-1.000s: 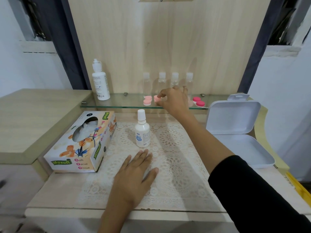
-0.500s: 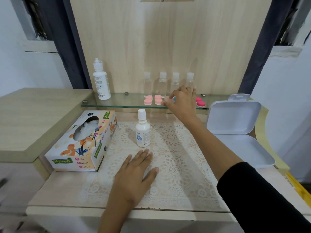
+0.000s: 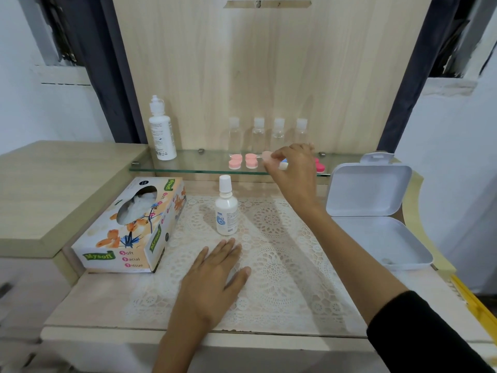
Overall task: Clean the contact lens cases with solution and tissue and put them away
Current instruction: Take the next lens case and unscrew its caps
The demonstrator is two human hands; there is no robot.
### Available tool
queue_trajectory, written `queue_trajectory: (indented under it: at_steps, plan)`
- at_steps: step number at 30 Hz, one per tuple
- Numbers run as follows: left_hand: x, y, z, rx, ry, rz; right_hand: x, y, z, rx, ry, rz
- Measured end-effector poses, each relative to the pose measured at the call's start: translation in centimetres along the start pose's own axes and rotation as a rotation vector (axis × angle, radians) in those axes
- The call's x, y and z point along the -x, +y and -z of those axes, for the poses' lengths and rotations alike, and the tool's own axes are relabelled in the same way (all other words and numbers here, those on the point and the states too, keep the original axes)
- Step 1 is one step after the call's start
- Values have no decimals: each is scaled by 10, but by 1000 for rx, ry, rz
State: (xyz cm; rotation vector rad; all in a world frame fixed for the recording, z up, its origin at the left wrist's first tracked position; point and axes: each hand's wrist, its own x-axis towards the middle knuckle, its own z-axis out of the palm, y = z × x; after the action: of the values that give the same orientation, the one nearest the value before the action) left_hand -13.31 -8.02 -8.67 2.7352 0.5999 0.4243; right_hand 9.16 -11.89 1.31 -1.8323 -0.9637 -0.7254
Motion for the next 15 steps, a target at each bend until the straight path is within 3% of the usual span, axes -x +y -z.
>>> queue_trajectory:
  at_steps: [3, 7, 15]
  plan:
    - [0, 0, 0, -10, 1, -1, 16, -17, 23, -255, -7, -168]
    - [1, 1, 1, -11, 0, -4, 41, -24, 52, -409, -136, -285]
    - [1, -1, -3, -6, 22, -16, 106, 1, 77, -369, -439, -268]
